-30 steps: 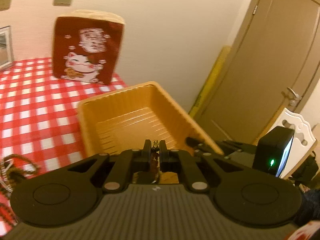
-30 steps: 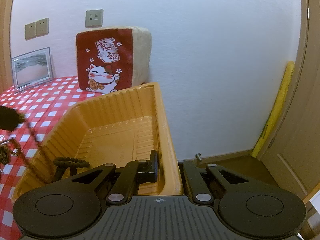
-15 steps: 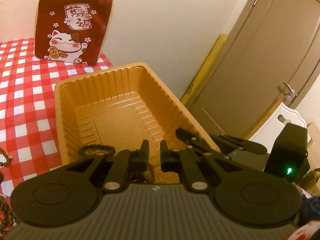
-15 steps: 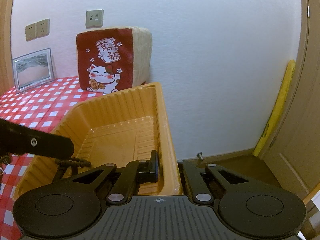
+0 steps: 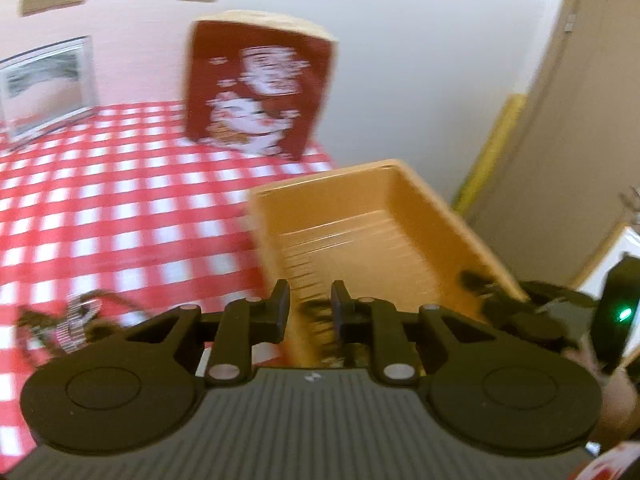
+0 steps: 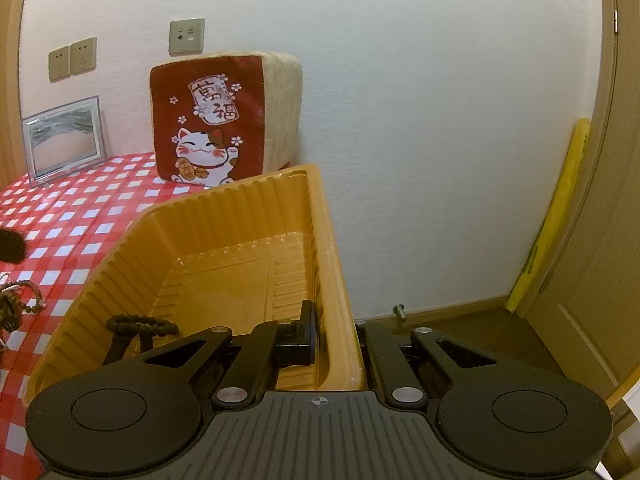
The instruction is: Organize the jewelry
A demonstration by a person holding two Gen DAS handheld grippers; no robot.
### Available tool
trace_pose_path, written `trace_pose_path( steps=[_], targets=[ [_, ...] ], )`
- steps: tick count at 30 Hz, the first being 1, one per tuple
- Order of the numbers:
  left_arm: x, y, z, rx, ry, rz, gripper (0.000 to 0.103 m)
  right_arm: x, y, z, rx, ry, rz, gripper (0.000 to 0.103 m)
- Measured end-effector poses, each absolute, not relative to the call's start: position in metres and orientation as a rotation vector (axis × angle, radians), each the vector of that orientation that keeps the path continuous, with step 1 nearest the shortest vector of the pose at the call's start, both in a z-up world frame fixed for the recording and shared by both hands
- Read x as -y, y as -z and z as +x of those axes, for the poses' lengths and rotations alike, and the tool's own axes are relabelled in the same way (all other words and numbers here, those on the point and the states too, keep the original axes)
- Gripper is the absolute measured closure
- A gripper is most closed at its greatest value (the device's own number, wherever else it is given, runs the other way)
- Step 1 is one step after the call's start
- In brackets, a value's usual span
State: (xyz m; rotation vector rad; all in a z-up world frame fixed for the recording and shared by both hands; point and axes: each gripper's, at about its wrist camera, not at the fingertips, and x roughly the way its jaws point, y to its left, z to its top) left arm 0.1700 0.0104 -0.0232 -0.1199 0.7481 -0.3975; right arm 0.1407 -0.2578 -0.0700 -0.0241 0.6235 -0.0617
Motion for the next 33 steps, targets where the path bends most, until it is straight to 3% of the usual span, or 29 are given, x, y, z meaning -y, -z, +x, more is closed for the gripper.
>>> trace_pose_path(
  steps=[17,33],
  targets=[
    [-0.099,0.065,0.139,-0.862,0.111,-0.093,0.084,0.259,0.071,0.144,-0.629,0.065,-0.03,0.098],
    [-0.07,0.075,0.153,-0.824,0.225,-0.018,0.084,0.261,0.07,0.146,-0.632,0.069,-0.03,0.098]
  ],
)
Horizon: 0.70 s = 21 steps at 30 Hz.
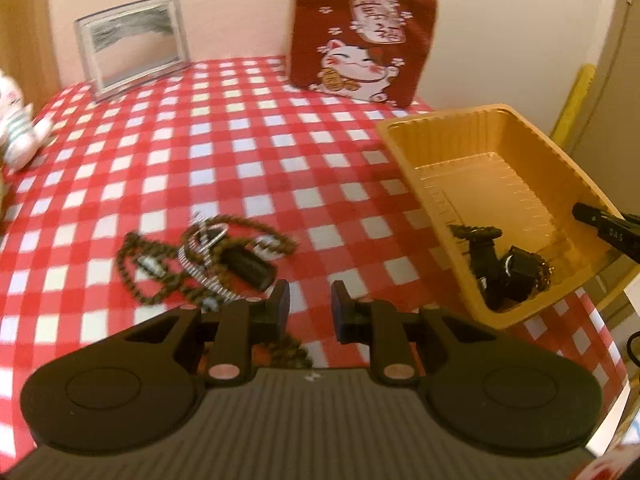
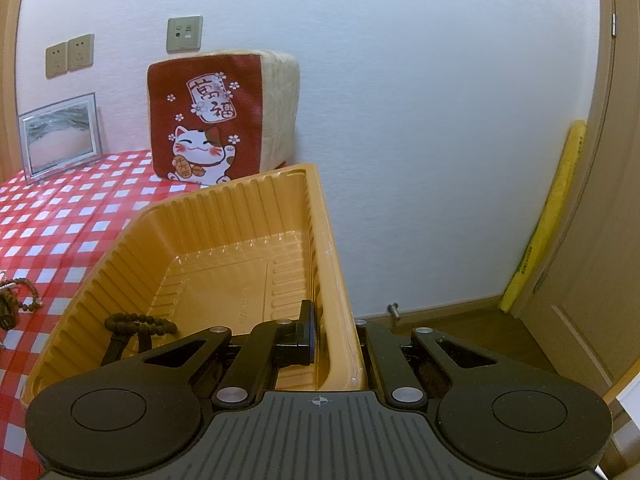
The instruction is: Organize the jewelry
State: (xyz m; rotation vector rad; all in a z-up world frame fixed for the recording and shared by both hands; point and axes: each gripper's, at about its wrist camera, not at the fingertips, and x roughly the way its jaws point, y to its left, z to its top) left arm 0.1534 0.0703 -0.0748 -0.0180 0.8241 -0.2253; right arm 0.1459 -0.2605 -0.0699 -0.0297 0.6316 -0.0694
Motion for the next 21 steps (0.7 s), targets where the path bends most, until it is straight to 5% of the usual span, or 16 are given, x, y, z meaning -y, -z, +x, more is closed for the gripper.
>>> trace_pose_path(
  steps=[21],
  targets=[
    [-0.053,0.12,0.244,-0.822,0.376,0.28,0.084,0.262,0.072,0.148,-0.641,0.079,-0.023,0.097]
  ],
)
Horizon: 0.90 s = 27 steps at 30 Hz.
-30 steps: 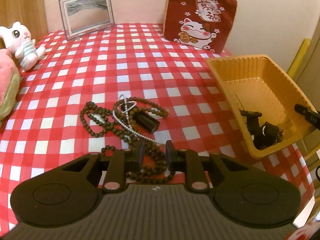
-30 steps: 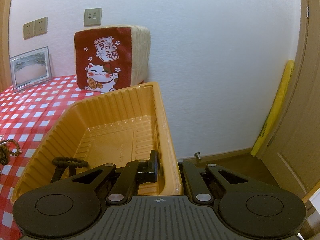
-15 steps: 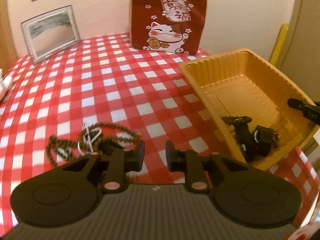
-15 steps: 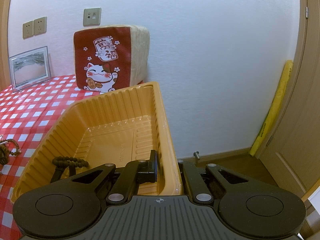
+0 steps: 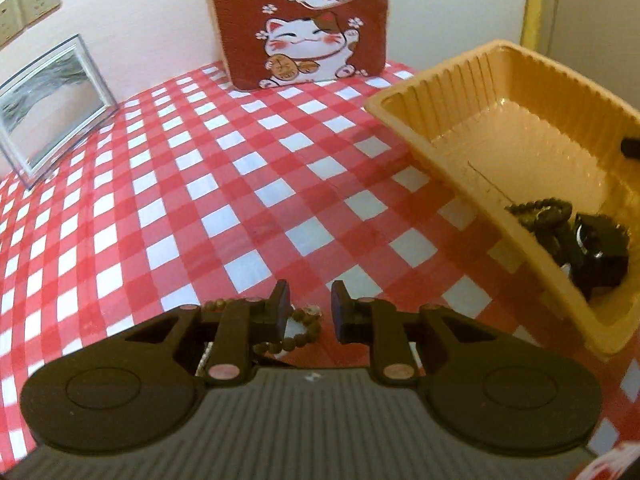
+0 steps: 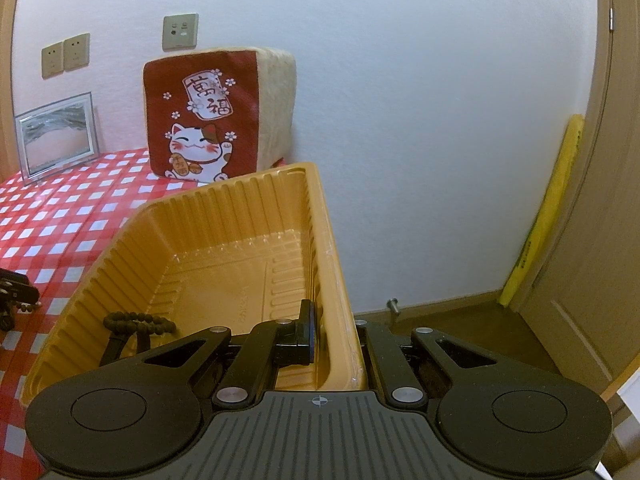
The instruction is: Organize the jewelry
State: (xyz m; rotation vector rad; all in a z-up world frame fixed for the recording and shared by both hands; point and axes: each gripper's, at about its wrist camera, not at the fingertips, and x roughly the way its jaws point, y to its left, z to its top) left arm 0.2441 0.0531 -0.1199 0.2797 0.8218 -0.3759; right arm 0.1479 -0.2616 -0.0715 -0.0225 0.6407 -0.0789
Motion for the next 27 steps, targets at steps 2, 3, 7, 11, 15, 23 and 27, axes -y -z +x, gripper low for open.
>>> trace_pose_path(
  steps=[2,3,7,11,15,23,27],
  targets=[
    [-0.052,0.123,0.248,-0.834,0.388,0.295,0.084,0.262,0.071,0.148,-0.642,0.081,-0.021,0.097],
    [-0.052,0.125,0.25,-0.842,0.394,0.299,0.084,0.261,0.071,0.149,-0.643,0.083,-0.021,0.097],
    [-0.051,0.127,0.252,-0.844,0.404,0.316,0.085,0.26,0.072,0.149,-0.644,0.086,-0.023,0.097],
    [-0.048,0.126,0.249,-0.845,0.408,0.33,0.087,0.26,0.071,0.15,-0.646,0.09,-0.023,0.097],
    [-0.044,0.127,0.242,-0.833,0.424,0.357,0.088,0.26,0.072,0.15,-0.647,0.092,-0.023,0.097],
    [-0.045,0.129,0.243,-0.837,0.413,0.345,0.097,0.26,0.072,0.15,-0.647,0.091,-0.023,0.097],
    [-0.044,0.13,0.241,-0.834,0.408,0.354,0.098,0.26,0.072,0.15,-0.647,0.091,-0.023,0.097]
  ],
)
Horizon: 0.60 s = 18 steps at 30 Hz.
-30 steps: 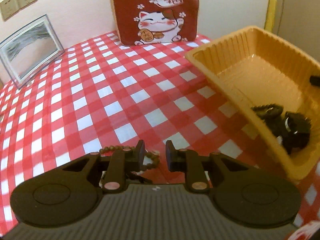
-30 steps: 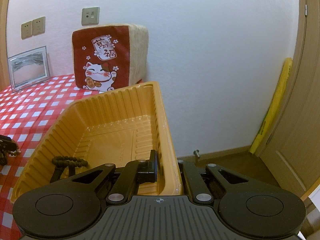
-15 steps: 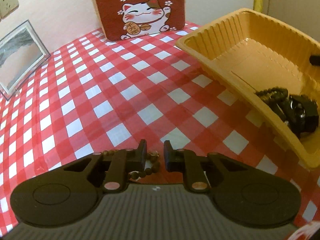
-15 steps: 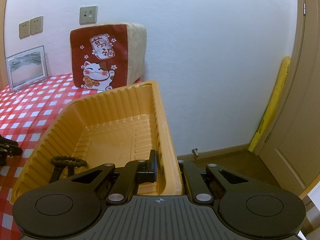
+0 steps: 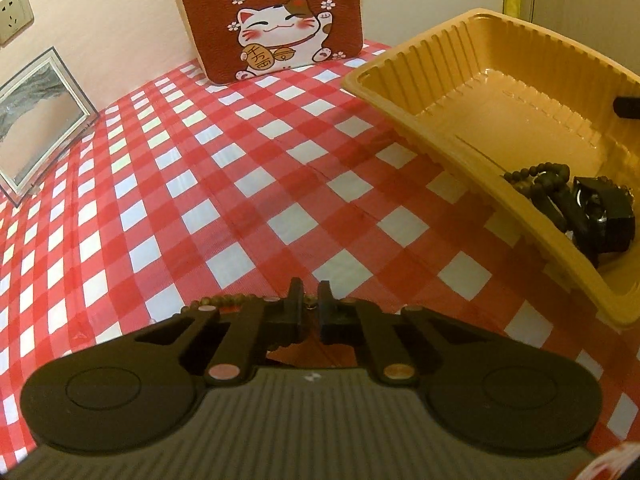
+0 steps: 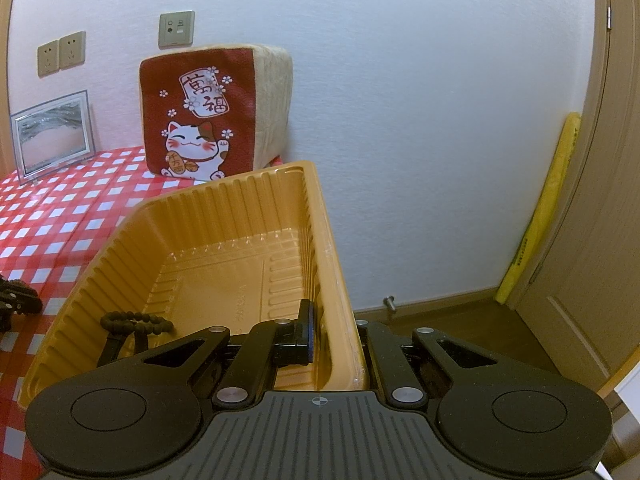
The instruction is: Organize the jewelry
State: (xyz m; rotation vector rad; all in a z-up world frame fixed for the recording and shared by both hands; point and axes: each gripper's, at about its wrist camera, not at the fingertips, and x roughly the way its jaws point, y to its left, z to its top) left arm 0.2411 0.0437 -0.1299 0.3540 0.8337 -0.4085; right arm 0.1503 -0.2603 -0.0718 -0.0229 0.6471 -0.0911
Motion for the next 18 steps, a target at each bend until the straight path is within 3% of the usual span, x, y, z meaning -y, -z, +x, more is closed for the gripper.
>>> trace_pose_path(
  steps=[18],
  targets=[
    [-0.02,0.08,0.204,-0.713,0.478,0.214,0.099,0.26,0.072,0.15,-0.646,0.09,-0.025,0.097]
  ],
)
